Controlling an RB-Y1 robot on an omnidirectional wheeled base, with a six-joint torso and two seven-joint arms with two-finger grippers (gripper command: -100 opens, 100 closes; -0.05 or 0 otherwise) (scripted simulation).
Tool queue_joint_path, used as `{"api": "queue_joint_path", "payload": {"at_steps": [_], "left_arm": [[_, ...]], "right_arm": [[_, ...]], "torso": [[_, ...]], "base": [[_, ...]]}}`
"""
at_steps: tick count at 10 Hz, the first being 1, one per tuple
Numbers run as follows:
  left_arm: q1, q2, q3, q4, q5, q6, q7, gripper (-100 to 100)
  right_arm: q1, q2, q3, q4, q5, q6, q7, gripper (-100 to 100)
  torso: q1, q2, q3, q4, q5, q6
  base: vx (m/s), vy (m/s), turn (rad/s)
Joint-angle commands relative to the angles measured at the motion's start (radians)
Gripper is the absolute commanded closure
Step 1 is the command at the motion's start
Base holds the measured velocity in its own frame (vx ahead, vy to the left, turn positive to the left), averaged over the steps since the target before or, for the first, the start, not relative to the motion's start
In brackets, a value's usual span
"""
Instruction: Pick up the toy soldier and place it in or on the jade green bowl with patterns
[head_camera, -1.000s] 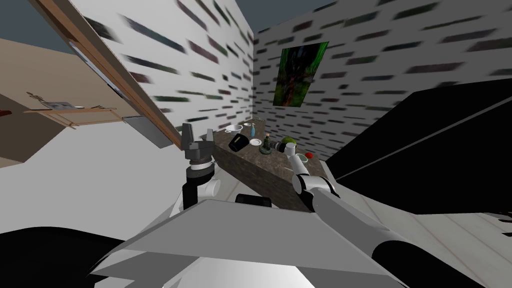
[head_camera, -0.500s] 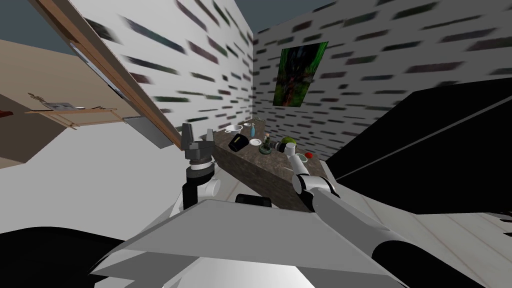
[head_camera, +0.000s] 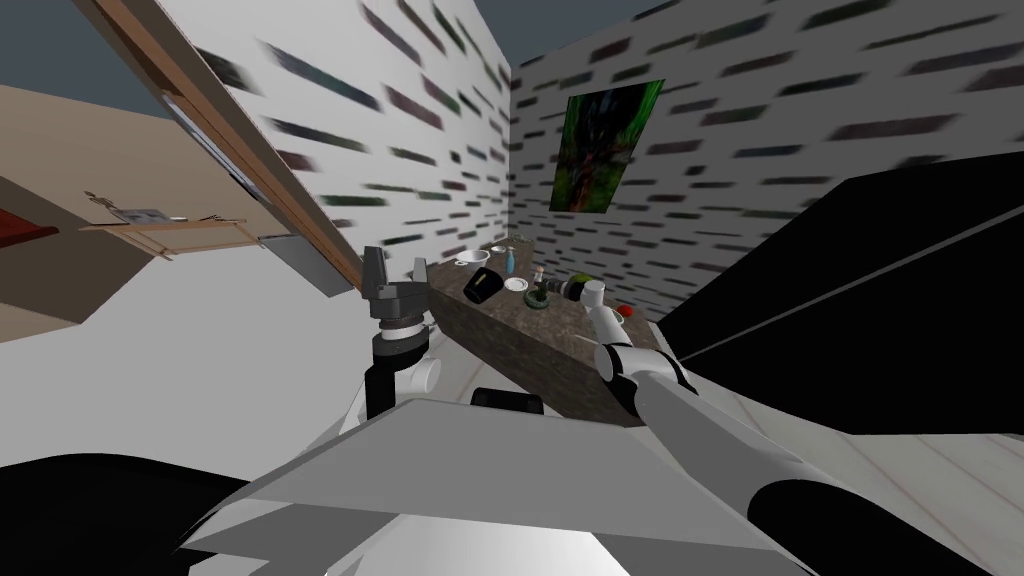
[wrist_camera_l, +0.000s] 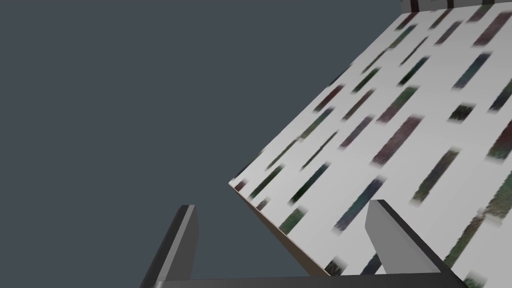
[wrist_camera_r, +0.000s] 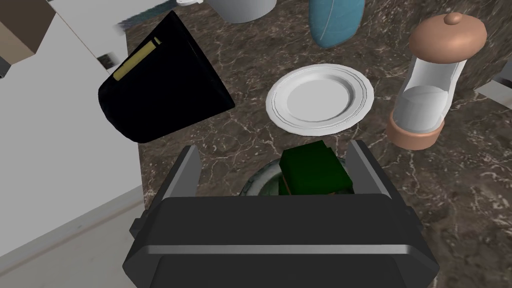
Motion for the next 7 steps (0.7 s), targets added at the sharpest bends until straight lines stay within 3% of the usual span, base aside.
{"api": "queue_joint_path", "payload": {"at_steps": [1, 5, 6, 7], "left_arm": [[0.0, 0.0, 0.0, 0.0, 0.0, 0.0, 0.0, 0], [0.0, 0.0, 0.0, 0.0, 0.0, 0.0, 0.0, 0], [0.0, 0.0, 0.0, 0.0, 0.0, 0.0, 0.0, 0], [0.0, 0.0, 0.0, 0.0, 0.0, 0.0, 0.0, 0]], "right_arm": [[-0.002, -0.033, -0.007, -0.004, -0.013, 0.028, -0.011, -100], [-0.025, -0.118, -0.027, 0.006, -0.045, 0.091, -0.03, -100], [-0.034, -0.105, -0.024, 0.023, -0.042, 0.078, -0.02, -100], [-0.036, -0.107, -0.025, 0.026, -0.043, 0.081, -0.018, 0]], "torso": [[0.0, 0.0, 0.0, 0.0, 0.0, 0.0], [-0.001, 0.003, 0.002, 0.002, 0.0, 0.0], [-0.001, 0.003, 0.002, 0.002, 0.0, 0.0], [-0.003, 0.002, 0.002, 0.001, -0.001, 0.0]], "base": [[-0.028, 0.103, 0.023], [-0.018, 0.077, 0.024], [-0.007, 0.034, -0.001], [-0.001, 0.006, 0.0]]}}
